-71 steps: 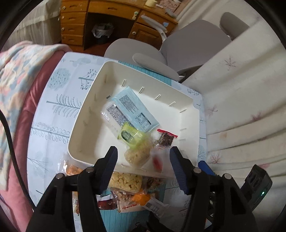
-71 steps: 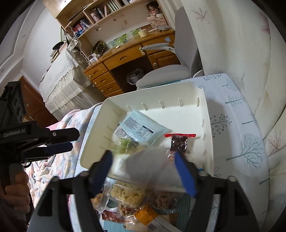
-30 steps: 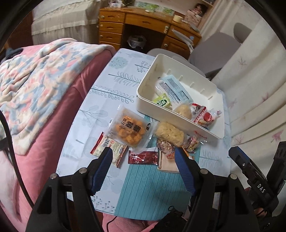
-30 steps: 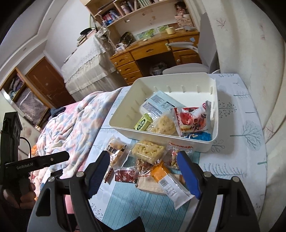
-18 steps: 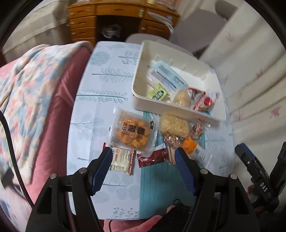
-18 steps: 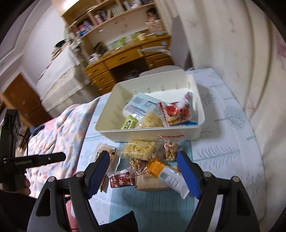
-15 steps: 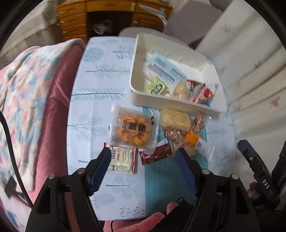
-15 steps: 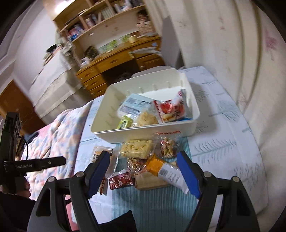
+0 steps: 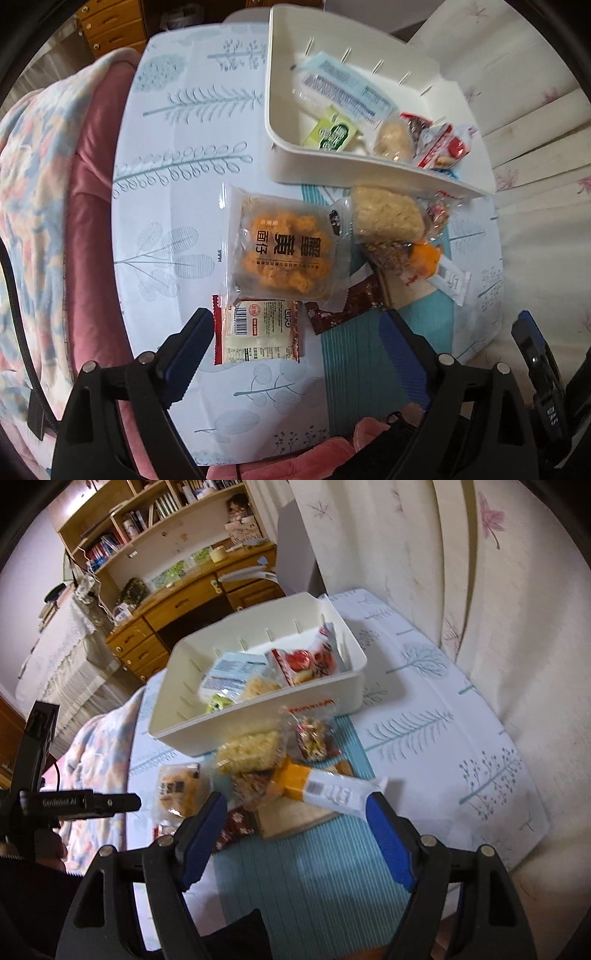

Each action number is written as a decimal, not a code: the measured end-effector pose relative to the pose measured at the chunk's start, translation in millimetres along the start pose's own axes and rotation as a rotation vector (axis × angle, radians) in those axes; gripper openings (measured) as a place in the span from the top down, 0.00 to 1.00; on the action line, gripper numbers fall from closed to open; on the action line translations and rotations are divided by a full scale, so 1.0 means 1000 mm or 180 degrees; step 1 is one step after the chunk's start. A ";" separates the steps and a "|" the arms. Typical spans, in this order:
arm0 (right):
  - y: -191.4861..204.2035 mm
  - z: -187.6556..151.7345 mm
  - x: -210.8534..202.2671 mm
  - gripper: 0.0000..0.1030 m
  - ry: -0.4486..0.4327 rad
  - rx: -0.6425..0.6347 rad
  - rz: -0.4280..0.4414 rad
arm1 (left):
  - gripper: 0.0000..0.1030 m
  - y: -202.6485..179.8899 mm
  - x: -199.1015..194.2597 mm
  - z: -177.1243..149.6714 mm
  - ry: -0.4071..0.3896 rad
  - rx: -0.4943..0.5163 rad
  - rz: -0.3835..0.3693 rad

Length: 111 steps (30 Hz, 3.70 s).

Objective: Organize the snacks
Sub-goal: 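Withdraw both open grippers from the tray toward the remaining snacks, then grasp the clear orange-puff bag with the left gripper while the right grasps the orange-white bar, then carry both held snacks into the white tray and open both grippers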

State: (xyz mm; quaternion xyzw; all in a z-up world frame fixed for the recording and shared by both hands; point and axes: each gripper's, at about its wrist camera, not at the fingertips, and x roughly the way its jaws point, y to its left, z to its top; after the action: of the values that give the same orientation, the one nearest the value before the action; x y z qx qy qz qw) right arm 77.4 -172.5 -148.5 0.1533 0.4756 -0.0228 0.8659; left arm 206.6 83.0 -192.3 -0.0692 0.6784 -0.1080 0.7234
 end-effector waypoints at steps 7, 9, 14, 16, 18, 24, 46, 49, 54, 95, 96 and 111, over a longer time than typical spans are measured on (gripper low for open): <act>-0.010 -0.003 0.022 0.24 0.0225 -0.0265 -0.0256 | 0.13 0.000 0.035 0.016 0.0272 -0.0033 0.0342; -0.010 -0.001 0.031 0.24 0.0311 -0.0416 -0.0271 | 0.13 -0.001 0.042 0.021 0.0338 -0.0032 0.0336; -0.009 0.009 0.055 0.24 0.0518 -0.0624 -0.0239 | 0.13 -0.008 0.064 0.031 0.0482 0.0038 0.0484; -0.007 0.013 0.064 0.24 0.0586 -0.0711 -0.0224 | 0.13 -0.009 0.074 0.034 0.0571 0.0009 0.0490; -0.004 0.015 0.075 0.24 0.0667 -0.0845 -0.0227 | 0.13 -0.012 0.084 0.037 0.0641 -0.0005 0.0522; -0.006 0.024 0.104 0.24 0.0847 -0.1115 -0.0254 | 0.11 -0.016 0.100 0.045 0.0758 -0.0038 0.0631; -0.007 0.019 0.160 0.25 0.1324 -0.1446 -0.0031 | 0.00 -0.005 0.125 0.056 0.0799 -0.0334 0.0601; -0.002 0.020 0.161 0.34 0.1326 -0.1470 0.0034 | 0.03 -0.002 0.124 0.052 0.0752 -0.0343 0.0604; 0.012 0.015 0.160 0.45 0.1302 -0.1500 -0.0034 | 0.12 -0.004 0.116 0.045 0.0695 -0.0352 0.0601; 0.107 0.058 0.060 0.68 0.0910 -0.1434 0.0626 | 0.20 -0.012 -0.061 0.043 0.0303 -0.0015 0.0235; 0.109 0.062 0.058 0.68 0.0880 -0.1453 0.0646 | 0.20 -0.012 -0.064 0.047 0.0284 0.0003 0.0234; 0.105 0.146 0.080 0.68 0.0296 -0.1423 0.0635 | 0.19 -0.046 -0.056 0.144 0.0028 -0.0021 0.0175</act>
State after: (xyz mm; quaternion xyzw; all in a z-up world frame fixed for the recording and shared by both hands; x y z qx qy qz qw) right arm 259.4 -105.9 -116.0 0.0051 0.4907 0.1757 0.8534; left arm 344.0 45.9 -117.1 -0.0524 0.6836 -0.0862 0.7229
